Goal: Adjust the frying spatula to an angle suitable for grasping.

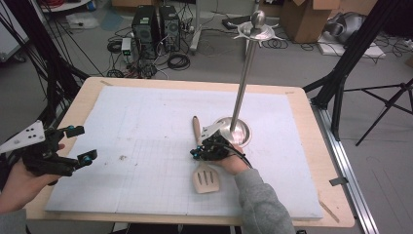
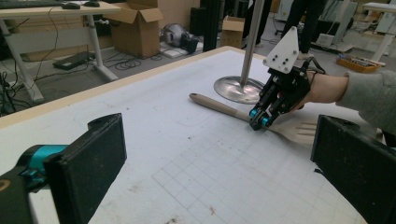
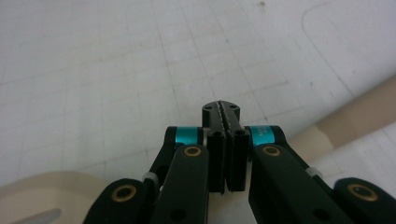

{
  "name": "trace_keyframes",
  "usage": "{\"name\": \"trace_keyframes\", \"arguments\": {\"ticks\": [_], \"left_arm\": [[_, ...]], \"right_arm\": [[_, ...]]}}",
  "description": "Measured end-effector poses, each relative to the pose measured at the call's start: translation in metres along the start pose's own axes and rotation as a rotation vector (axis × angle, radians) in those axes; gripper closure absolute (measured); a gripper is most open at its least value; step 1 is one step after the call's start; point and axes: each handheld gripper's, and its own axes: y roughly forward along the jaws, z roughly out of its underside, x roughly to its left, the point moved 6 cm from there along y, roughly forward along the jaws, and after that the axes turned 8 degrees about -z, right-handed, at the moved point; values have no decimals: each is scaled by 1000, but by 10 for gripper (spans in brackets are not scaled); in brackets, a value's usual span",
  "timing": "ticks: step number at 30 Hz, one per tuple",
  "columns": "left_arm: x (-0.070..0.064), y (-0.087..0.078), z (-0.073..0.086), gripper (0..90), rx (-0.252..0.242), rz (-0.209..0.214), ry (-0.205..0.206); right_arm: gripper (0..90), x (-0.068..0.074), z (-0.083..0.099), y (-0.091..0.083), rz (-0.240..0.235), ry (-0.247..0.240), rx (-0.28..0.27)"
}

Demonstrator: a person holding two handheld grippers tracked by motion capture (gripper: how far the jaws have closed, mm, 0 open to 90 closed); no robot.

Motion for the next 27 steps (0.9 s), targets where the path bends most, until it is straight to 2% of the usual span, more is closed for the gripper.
{"name": "trace_keyframes", "arguments": {"ticks": [7,16,17,22,24,27], "left_arm": [[1,2,1,39,6,4,-3],[2,4,3,39,15,4,-6],[2,4,3,39,14,3,-9],[3,3,3,39,14,4,-7],[3,3,3,39,14,5,-7],[3,3,3,39,12,6,-9]], "right_arm": [[896,2,3,-2,-4,41,2],[896,2,4,-2,7,46,-7],[896,3,4,-3,1,68,-4],[897,5,6,-4,4,67,-10],[897,7,10,-5,-4,81,-50],[896,8,13,-7,-13,83,-50]]}}
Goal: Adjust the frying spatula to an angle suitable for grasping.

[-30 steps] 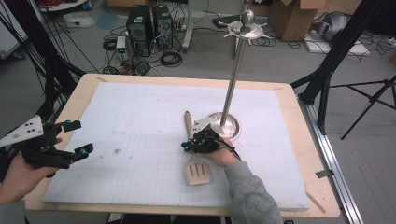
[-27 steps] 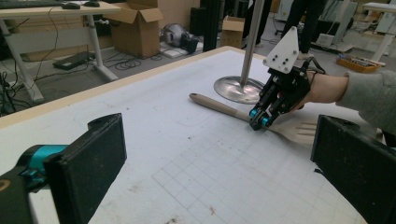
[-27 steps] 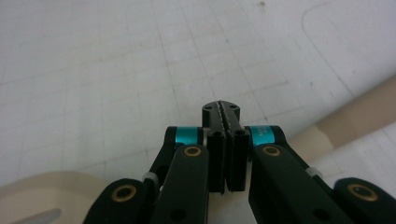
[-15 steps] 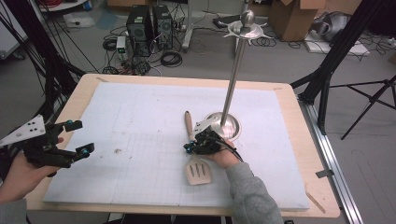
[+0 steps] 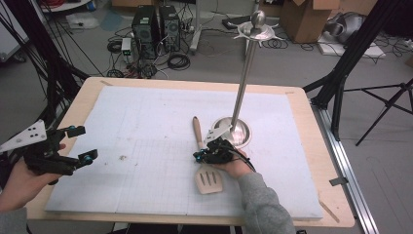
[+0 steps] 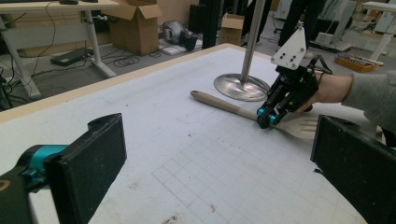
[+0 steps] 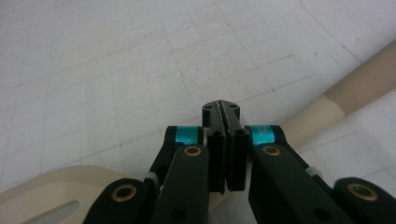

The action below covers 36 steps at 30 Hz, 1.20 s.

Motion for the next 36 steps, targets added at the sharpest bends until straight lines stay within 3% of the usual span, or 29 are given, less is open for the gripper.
{"name": "trace_keyframes", "arguments": {"ticks": [36], "left_arm": [[-7,24,-5,39,19,63,14]], "right_arm": [[897,17,28,-25,-57,96,-13]]}}
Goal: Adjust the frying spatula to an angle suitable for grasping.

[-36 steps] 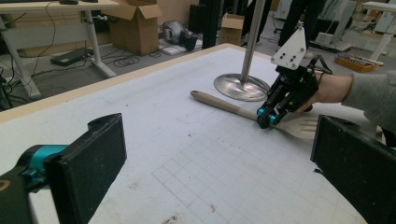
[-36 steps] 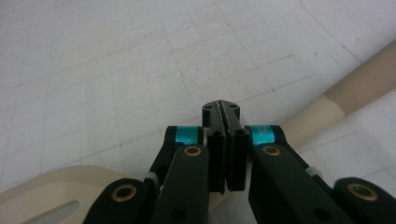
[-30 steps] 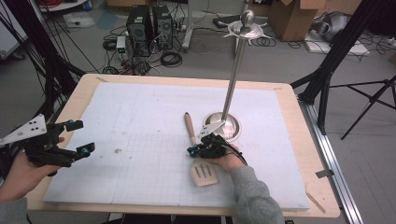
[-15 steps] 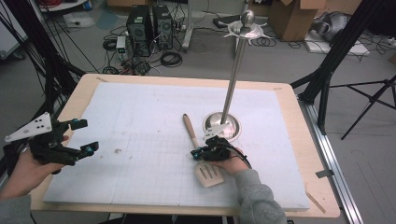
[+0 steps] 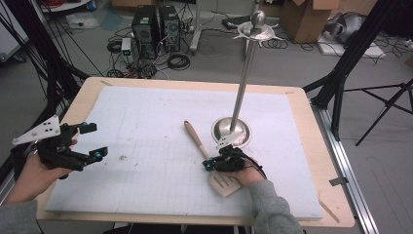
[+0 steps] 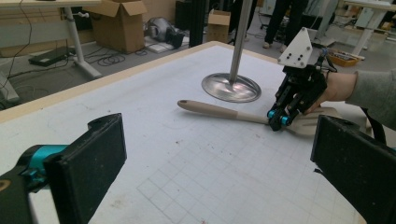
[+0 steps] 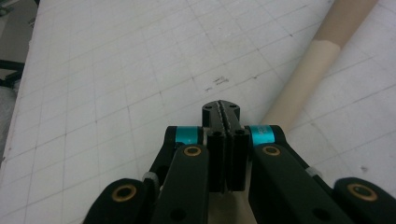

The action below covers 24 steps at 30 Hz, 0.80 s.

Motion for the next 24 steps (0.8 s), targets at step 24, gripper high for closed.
{"name": "trace_keyframes", "arguments": {"ticks": [24], "left_arm": [[-2,0,8,39,31,-16,1]], "right_arm": [[897,-13,-37,-11,84,-69,-72]]}}
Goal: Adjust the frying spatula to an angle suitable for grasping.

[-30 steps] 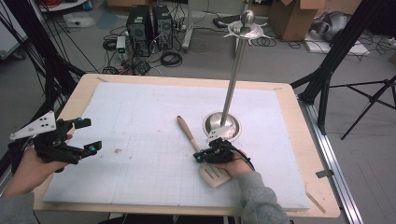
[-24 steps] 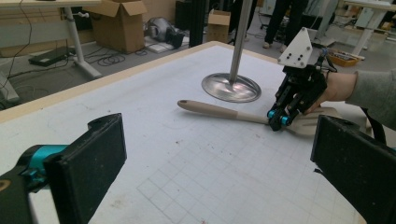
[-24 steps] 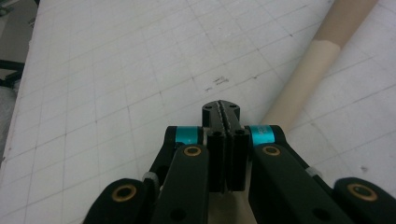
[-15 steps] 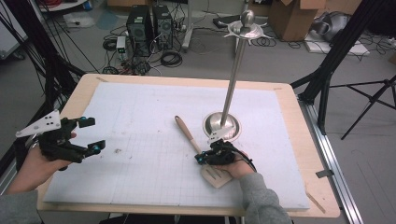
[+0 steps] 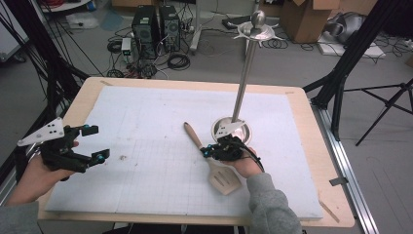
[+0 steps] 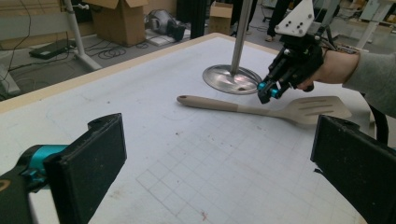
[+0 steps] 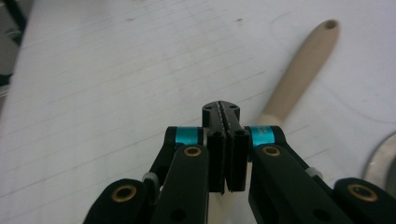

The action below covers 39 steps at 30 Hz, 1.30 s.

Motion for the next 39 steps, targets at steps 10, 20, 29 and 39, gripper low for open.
{"name": "trace_keyframes", "arguments": {"ticks": [10,20,29,39], "left_arm": [[2,-12,7,39,3,-28,-10],[3,-16,12,39,16,-43,-17],[4,-16,13,39,18,-46,-21],[4,-16,14,39,20,-47,-21]], "right_arm": [[896,-21,3,16,33,-18,40],[897,-26,-4,23,60,-62,33],[871,-26,-5,23,79,-51,41],[719,-26,-6,24,93,-15,40]]}}
